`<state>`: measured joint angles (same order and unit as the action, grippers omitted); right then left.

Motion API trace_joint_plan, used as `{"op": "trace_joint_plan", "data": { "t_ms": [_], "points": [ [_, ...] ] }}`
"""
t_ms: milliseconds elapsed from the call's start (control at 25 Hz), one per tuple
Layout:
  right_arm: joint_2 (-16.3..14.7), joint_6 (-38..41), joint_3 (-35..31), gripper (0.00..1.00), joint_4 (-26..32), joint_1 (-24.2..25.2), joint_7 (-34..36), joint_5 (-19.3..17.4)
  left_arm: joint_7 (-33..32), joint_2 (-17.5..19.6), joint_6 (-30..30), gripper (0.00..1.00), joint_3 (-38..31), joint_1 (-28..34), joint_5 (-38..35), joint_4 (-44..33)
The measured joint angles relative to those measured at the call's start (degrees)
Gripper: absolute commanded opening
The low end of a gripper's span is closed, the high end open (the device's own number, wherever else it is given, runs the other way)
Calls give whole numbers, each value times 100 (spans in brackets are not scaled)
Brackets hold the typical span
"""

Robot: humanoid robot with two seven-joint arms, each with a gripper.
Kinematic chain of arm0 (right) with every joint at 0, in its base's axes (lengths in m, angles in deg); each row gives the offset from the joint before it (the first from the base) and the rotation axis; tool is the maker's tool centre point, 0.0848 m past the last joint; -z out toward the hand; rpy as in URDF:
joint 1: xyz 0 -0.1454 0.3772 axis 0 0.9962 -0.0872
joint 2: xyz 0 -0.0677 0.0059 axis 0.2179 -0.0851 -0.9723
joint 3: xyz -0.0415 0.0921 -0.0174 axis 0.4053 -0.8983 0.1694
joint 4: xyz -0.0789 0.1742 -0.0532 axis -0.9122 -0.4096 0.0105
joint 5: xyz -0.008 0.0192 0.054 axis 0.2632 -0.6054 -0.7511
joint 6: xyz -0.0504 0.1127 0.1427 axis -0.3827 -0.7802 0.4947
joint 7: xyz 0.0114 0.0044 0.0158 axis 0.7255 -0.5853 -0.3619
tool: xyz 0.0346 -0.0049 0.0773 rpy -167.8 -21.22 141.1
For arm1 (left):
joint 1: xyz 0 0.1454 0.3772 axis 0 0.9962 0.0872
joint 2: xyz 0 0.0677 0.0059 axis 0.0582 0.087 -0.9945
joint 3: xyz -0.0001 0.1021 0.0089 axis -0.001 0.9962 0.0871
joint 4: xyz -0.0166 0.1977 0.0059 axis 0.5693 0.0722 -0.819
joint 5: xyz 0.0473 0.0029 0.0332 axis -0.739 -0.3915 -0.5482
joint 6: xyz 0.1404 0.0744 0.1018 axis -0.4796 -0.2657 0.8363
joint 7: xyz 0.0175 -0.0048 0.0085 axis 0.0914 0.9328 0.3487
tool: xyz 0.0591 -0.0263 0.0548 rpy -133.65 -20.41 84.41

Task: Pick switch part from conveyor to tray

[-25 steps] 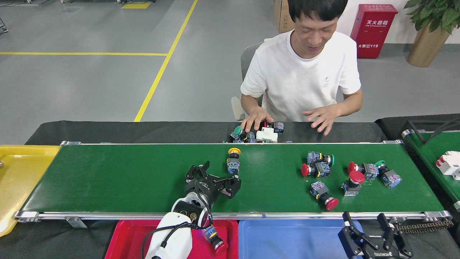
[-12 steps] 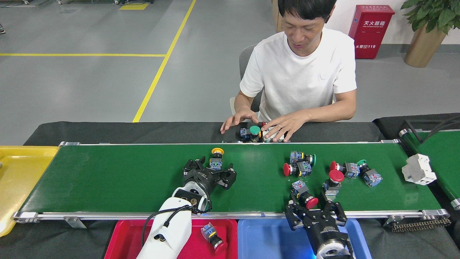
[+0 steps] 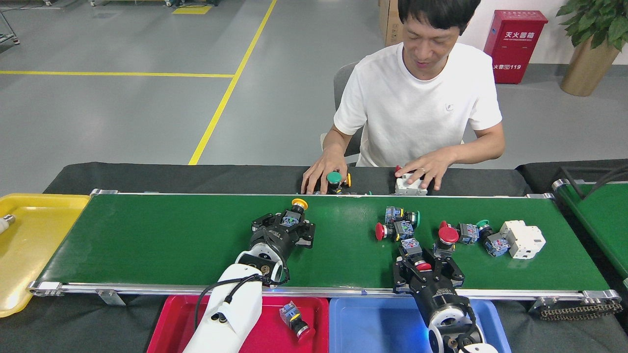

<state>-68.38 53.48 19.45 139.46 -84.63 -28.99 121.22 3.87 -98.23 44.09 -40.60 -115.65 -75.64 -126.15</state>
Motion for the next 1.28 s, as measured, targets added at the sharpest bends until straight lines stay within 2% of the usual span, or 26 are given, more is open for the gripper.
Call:
{"op": "trace_joint_plan", "data": {
  "t_ms": [200, 320, 400, 440, 480, 520, 560, 600, 640, 680, 840, 1000, 1160, 1280],
  "points": [
    [-521, 585, -2, 7, 1649, 1088, -105, -802, 17, 572, 924, 7, -286, 1362, 13, -2007],
    [-534, 1395, -1, 8, 1929, 1406, -134, -927, 21, 826, 1756, 9, -679, 2402, 14, -3164],
    [-502, 2043, -2, 12, 1945, 1481, -134, -943, 22, 890, 2361, 16, -974, 3006, 21, -3676],
    [-475, 2419, -2, 15, 1951, 1540, -134, -946, 22, 900, 2694, 33, -1112, 3233, 49, -3808],
    [-431, 2647, 5, 16, 1948, 1590, -135, -946, 22, 919, 3046, 62, -1237, 3408, 65, -3856],
    [-352, 2818, 28, 19, 1922, 1598, -137, -941, 22, 946, 3354, 99, -1375, 3551, 67, -3872],
    [-228, 2940, 70, 21, 1880, 1596, -137, -924, 22, 961, 3545, 100, -1484, 3650, 69, -3873],
    [-78, 3011, 147, 33, 1825, 1596, -140, -874, 22, 970, 3667, 100, -1572, 3721, 77, -3874],
    [47, 3073, 207, 70, 1775, 1595, -143, -783, 22, 978, 3763, 100, -1685, 3755, 94, -3876],
    [142, 3107, 232, 98, 1729, 1591, -148, -701, 22, 979, 3827, 100, -1795, 3768, 129, -3877],
    [535, 3052, 260, 98, 1486, 1546, -277, -558, 11, 960, 3916, 100, -2303, 3752, 238, -3876],
    [654, 2968, 265, 98, 1403, 1285, -302, -555, 343, 733, 3956, 99, -2997, 3730, 227, -3798],
    [654, 2959, 181, 98, 1403, 1232, -312, -578, 1321, 759, 2970, 99, -3216, 3776, -131, -3306],
    [654, 2918, -327, 98, 1522, 1200, -314, -592, 1895, 941, 2316, 99, -3277, 3918, -504, -3082]
  ]
}}
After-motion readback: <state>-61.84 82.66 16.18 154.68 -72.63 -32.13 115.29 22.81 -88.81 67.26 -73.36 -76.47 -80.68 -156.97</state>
